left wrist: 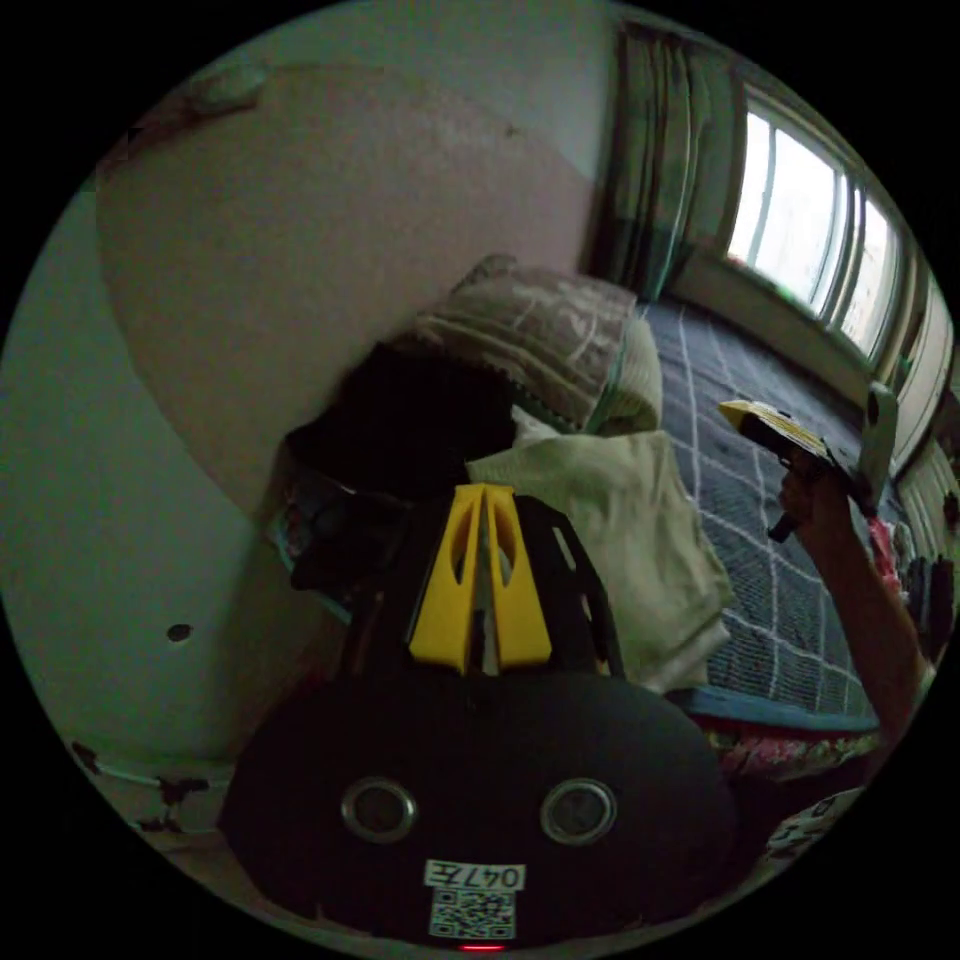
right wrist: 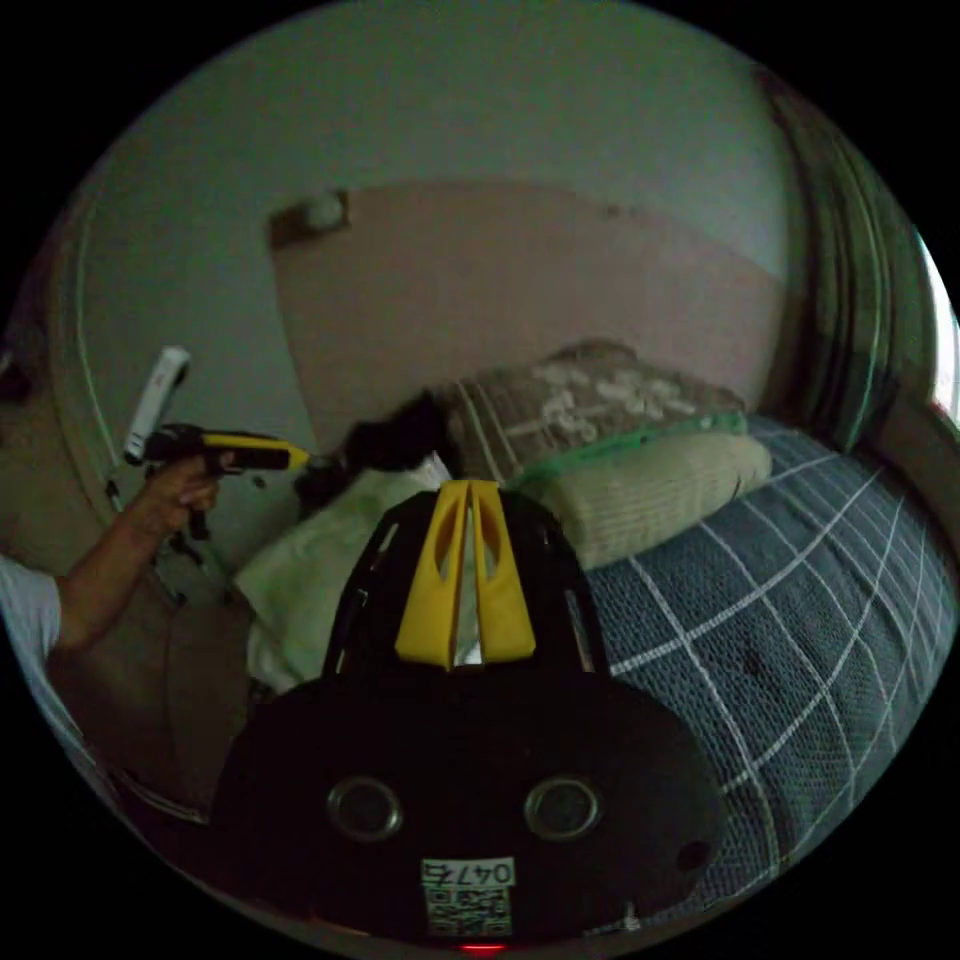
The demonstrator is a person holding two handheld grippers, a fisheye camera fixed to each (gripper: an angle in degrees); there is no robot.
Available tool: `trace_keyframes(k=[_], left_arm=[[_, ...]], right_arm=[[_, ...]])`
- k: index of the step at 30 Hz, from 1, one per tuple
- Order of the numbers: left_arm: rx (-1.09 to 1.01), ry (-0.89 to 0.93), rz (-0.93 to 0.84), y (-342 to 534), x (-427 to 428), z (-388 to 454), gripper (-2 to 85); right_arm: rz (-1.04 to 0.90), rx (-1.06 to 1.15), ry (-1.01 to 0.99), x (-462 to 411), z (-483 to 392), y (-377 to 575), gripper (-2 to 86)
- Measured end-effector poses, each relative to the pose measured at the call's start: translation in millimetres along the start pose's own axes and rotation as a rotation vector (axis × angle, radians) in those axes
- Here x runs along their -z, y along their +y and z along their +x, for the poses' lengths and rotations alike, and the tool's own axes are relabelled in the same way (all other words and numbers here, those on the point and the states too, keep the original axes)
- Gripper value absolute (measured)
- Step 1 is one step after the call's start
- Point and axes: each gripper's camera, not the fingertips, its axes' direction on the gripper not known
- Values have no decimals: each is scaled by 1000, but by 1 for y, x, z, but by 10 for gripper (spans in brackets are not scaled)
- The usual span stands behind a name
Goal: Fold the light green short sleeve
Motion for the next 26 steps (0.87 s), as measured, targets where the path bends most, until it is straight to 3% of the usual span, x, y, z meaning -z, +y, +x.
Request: trace_keyframes(k=[2, 4, 8, 10, 12, 17, 19, 21, 26], left_arm=[[-41, 53, 31, 19, 8, 20, -8], [-110, 110, -65, 41, -9, 55, -8], [-49, 8, -173, 68, -39, 97, -8], [-60, 89, -48, 87, -15, 133, -9], [-159, 157, 20, 102, 4, 175, -9], [-536, 396, 13, 140, 14, 342, -9], [-662, 535, 16, 166, 9, 428, -8], [-725, 598, -4, 185, 0, 484, -8], [-821, 620, -89, 224, -44, 596, -8]], right_arm=[[16, 36, -48, 43, -16, 21, -5], [-84, 73, -73, 61, -34, 48, -5], [-419, 64, -9, 69, -44, 111, -5], [-284, 25, 104, 128, -43, 121, -5], [-57, 15, 93, 235, -53, 133, -5], [38, -9, 193, 422, -89, 203, -5], [18, -58, 283, 484, -97, 237, -5], [-37, -108, 529, 566, -97, 284, -5], [-188, -301, 993, 734, -25, 385, 1]])
